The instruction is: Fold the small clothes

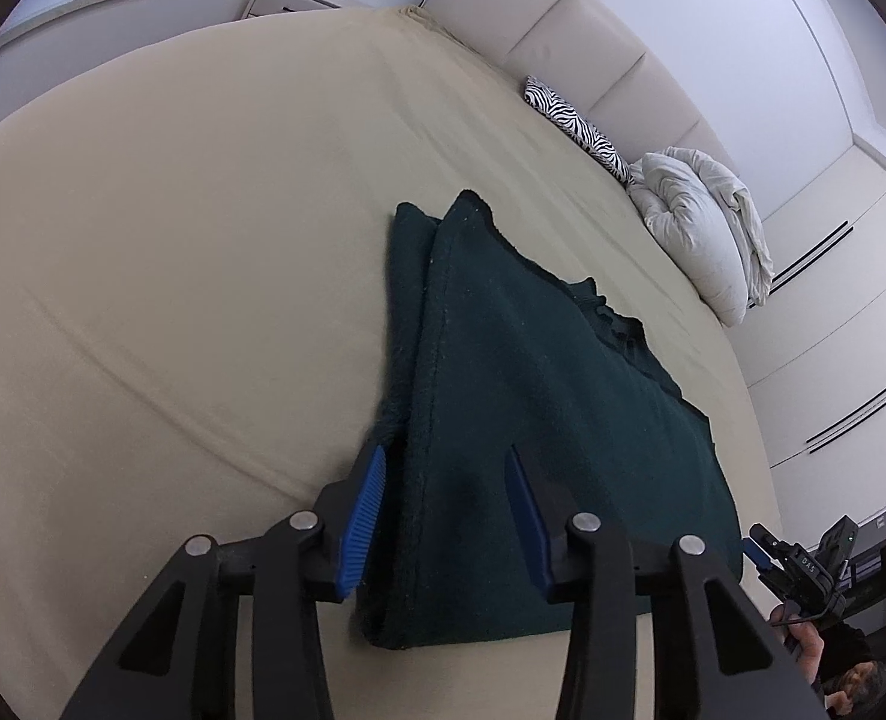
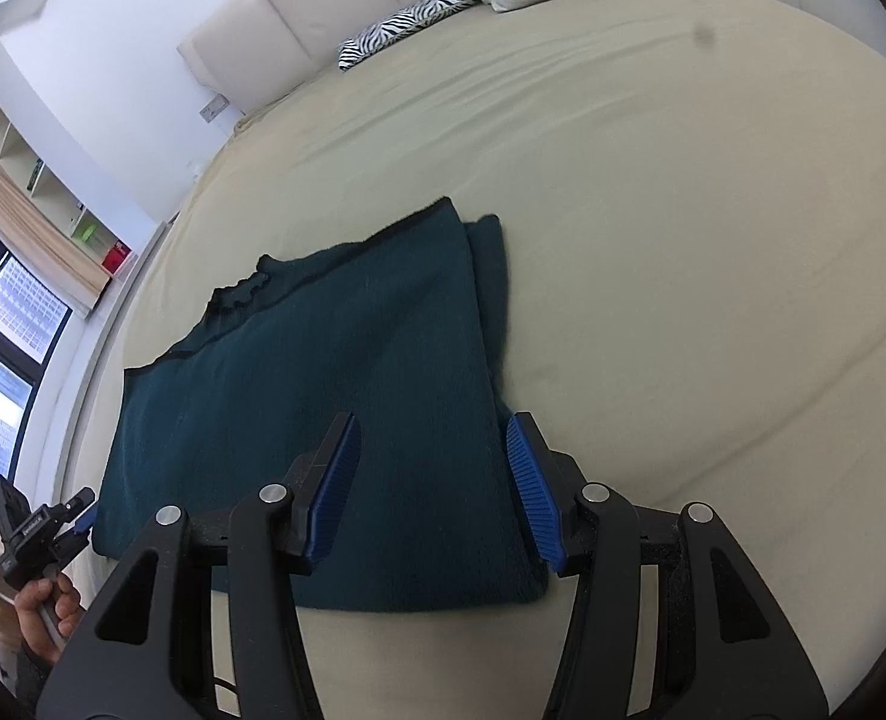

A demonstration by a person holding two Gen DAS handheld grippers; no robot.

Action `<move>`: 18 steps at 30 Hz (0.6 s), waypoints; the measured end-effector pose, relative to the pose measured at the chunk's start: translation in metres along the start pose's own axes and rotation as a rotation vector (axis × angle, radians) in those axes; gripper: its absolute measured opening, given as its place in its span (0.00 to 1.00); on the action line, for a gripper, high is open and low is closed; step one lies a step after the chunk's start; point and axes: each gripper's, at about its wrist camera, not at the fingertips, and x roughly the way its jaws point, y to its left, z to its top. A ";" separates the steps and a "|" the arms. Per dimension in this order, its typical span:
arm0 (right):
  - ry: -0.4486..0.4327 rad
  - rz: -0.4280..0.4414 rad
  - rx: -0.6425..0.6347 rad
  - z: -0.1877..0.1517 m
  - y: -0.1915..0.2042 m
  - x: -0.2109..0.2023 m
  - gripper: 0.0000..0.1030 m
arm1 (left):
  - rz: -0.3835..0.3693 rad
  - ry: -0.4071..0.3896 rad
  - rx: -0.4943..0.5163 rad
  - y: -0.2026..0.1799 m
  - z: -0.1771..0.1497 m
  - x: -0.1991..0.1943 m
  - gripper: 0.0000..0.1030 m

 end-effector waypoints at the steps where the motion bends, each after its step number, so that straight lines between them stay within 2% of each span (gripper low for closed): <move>1: 0.006 -0.001 0.002 -0.003 -0.002 0.000 0.48 | 0.006 -0.002 0.011 -0.001 -0.001 -0.001 0.43; 7: 0.043 -0.048 -0.036 -0.016 0.000 0.006 0.48 | 0.043 -0.001 0.050 -0.002 -0.007 0.001 0.43; 9: 0.042 -0.063 -0.043 -0.017 0.001 0.008 0.48 | 0.050 -0.003 0.044 0.002 -0.008 0.000 0.38; 11: 0.040 -0.063 -0.042 -0.019 0.001 0.008 0.49 | 0.062 -0.009 0.045 0.004 -0.008 -0.001 0.27; 13: 0.038 -0.065 -0.040 -0.018 0.001 0.009 0.49 | 0.071 -0.015 0.050 0.004 -0.008 -0.004 0.22; 18: 0.028 -0.073 -0.033 -0.017 0.000 0.009 0.49 | 0.106 -0.020 0.110 -0.005 -0.014 -0.006 0.20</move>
